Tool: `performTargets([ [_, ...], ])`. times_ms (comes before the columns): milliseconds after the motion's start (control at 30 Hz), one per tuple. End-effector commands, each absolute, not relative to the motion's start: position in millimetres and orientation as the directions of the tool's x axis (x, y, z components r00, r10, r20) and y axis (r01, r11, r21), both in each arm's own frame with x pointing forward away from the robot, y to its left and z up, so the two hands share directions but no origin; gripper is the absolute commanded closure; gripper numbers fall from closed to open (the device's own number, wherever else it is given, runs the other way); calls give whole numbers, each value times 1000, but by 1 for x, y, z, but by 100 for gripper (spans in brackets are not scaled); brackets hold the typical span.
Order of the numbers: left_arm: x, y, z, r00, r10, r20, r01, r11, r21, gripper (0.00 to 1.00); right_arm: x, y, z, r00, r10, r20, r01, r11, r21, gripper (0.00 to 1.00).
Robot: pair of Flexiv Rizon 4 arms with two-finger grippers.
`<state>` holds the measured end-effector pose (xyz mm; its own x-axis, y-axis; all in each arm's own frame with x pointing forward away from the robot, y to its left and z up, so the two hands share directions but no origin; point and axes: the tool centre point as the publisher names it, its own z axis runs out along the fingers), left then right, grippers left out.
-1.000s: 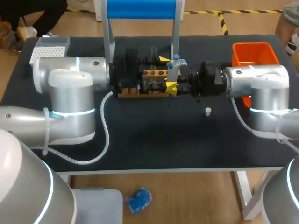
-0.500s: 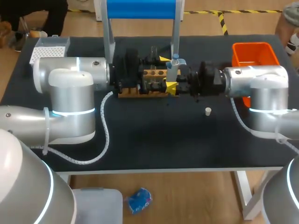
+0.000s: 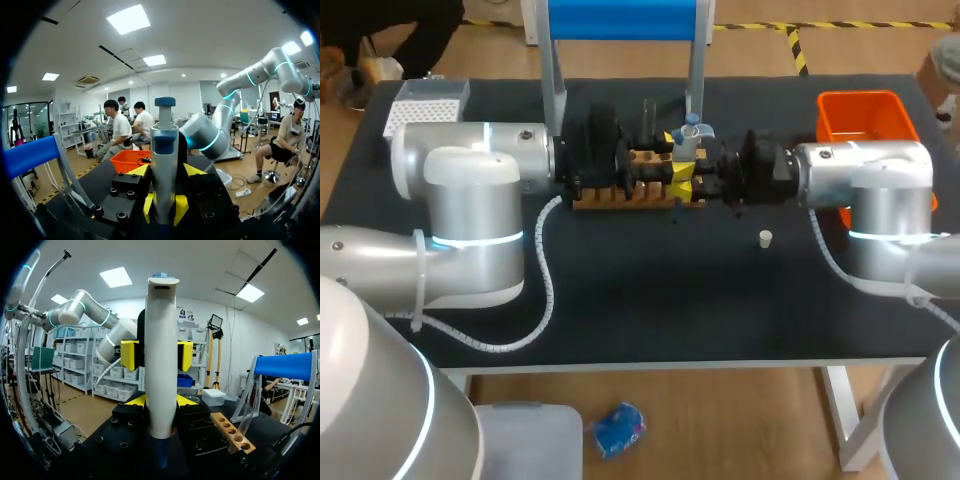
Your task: Invert the test tube, pick up the pipette, mount the tip to pipette, aspirate from beaker and dispense into the tube, eject the tip, return the pipette, and cap with the stopper.
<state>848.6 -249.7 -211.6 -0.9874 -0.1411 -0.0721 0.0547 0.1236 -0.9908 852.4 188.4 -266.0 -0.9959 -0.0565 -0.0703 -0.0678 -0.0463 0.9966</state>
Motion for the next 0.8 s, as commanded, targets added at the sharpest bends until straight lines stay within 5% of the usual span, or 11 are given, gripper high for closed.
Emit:
performTargets([
  [33, 847, -251, -212, -986, -148, -75, 56, 123, -991, 100, 851, 189, -266, -996, -49, -72, -69, -48, 996, 100],
  [167, 847, -251, -212, -986, -148, -75, 56, 123, -991, 100, 851, 189, -265, -996, -55, -77, -74, -45, 996, 100],
  [200, 847, -251, -212, -986, -148, -75, 56, 123, -991, 100, 851, 189, -265, -995, -54, -79, -77, -41, 996, 71],
  [233, 847, -251, -212, -986, -148, -75, 56, 123, -991, 100, 851, 189, -265, -996, -52, -79, -77, -38, 996, 6],
  [267, 847, -251, -212, -986, -148, -75, 56, 123, -991, 100, 851, 189, -265, -996, -47, -78, -76, -36, 996, 0],
  [800, 847, -251, -212, -986, -148, -75, 56, 123, -991, 100, 863, 133, -261, -992, 6, -126, -126, 37, 991, 0],
])
